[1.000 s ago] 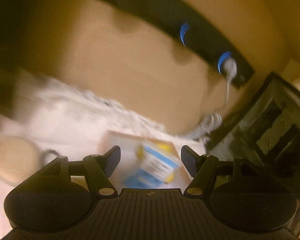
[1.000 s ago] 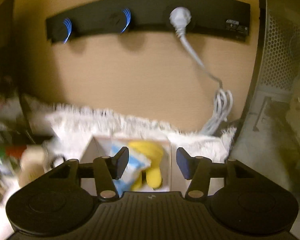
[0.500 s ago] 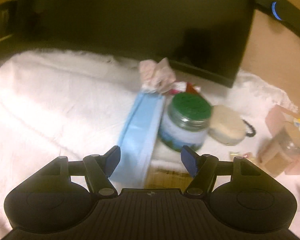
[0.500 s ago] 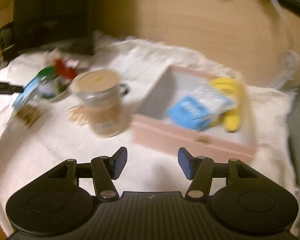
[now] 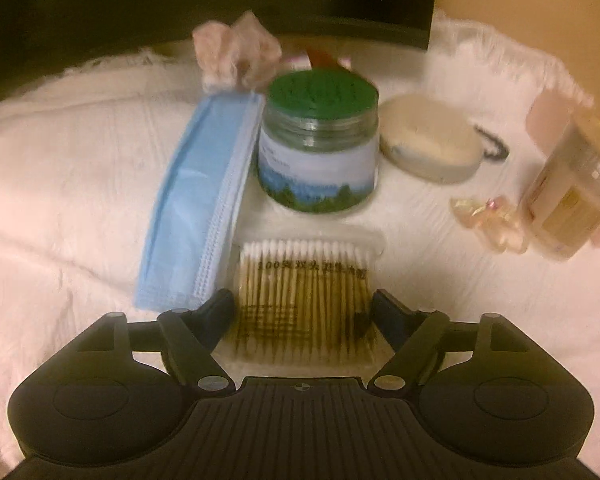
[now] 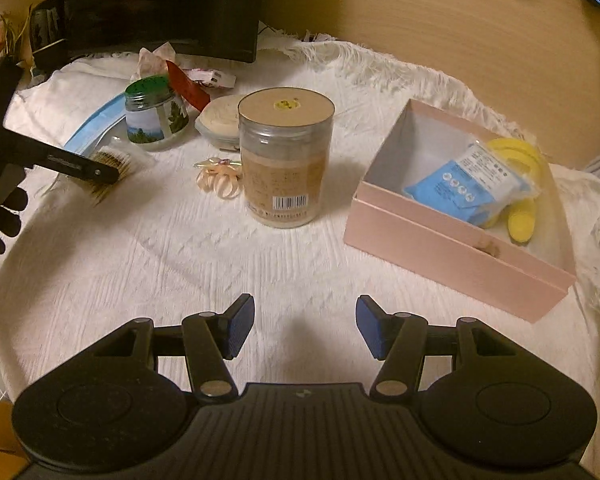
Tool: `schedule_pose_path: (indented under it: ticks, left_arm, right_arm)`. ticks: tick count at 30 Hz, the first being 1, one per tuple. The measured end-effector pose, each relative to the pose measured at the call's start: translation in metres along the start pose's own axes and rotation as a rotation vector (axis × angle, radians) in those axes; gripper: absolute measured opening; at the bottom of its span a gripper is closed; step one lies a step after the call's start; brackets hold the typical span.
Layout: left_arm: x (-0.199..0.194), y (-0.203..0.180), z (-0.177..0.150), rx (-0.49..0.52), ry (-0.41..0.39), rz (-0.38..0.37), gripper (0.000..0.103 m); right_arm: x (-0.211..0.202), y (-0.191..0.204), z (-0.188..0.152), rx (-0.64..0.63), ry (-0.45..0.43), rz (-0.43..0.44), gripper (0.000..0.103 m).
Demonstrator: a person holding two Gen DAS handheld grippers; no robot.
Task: Organize soft objects
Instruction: 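Grasp the cotton swab bag with the left tool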
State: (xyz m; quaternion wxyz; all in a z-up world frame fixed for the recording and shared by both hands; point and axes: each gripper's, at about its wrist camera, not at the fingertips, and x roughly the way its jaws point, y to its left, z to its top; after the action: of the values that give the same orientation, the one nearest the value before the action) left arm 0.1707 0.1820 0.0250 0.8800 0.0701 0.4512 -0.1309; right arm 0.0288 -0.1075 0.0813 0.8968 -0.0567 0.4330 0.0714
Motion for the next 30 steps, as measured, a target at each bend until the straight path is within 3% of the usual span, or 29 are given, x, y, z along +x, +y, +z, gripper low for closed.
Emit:
schedule_pose_path:
  ticks: [4, 6, 11, 19, 23, 30]
  left_arm:
    - [0.006, -0.004, 0.001, -0.011, 0.0, -0.019, 0.085]
    - [0.004, -0.006, 0.0, -0.024, -0.019, -0.049, 0.078]
    - [-0.007, -0.009, -0.01, -0.056, -0.04, -0.145, 0.074]
    - [-0.051, 0.02, -0.022, -0.212, -0.09, -0.257, 0.074]
    - [-0.079, 0.052, -0.015, -0.274, -0.181, -0.22, 0.074]
    - [-0.1, 0.122, -0.011, -0.427, -0.312, -0.042, 0.074]
  right_arm:
    - [-0.002, 0.0, -0.006, 0.005, 0.001, -0.011, 0.057]
    - [-0.002, -0.001, -0.008, 0.013, -0.001, -0.017, 0.057]
    - [-0.003, 0.004, -0.003, 0.007, -0.036, -0.045, 0.057]
    - [0.004, 0.046, 0.042, -0.101, -0.119, 0.024, 0.057]
    - [0.015, 0.084, 0.08, -0.15, -0.161, 0.109, 0.057]
    - [0.052, 0.154, 0.135, -0.105, -0.179, 0.199, 0.057]
